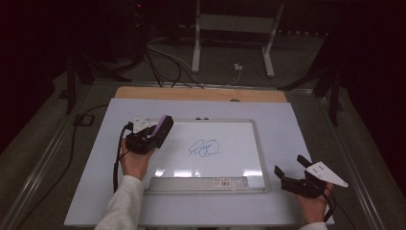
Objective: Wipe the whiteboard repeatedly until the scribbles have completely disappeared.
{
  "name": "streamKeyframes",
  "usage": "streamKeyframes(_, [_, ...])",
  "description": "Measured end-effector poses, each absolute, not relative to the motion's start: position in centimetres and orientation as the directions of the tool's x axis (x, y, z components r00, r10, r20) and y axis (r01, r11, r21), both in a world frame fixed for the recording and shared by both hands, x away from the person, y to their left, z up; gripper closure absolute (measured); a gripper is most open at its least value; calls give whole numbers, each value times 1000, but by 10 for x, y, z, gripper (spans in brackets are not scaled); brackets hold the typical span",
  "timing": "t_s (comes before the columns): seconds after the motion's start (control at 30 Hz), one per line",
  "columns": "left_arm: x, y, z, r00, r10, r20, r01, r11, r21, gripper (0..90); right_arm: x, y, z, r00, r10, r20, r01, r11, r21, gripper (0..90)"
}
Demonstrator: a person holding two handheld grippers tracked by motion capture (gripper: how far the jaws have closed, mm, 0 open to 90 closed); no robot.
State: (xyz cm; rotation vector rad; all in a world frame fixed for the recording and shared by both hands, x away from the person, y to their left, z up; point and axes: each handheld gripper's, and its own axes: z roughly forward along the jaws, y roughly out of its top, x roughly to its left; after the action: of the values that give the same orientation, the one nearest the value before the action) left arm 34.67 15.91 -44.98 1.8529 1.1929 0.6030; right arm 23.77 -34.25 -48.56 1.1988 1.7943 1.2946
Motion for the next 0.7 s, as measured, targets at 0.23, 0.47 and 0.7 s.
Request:
streamKeyframes(0.23, [357, 153, -461, 431, 902, -27, 521, -224, 824, 647, 238, -342, -486, -401, 915, 28, 317, 110, 942, 18])
streamKeyframes(0.47, [368, 147, -474, 429, 903, -24, 542, -236, 807, 646, 238, -343, -486, -399, 916, 29, 317, 108, 942, 18])
streamKeyframes(0.7, [375, 142, -484, 418, 908, -18, 556, -241, 795, 647, 238, -343, -486, -403, 915, 28, 318, 111, 941, 18])
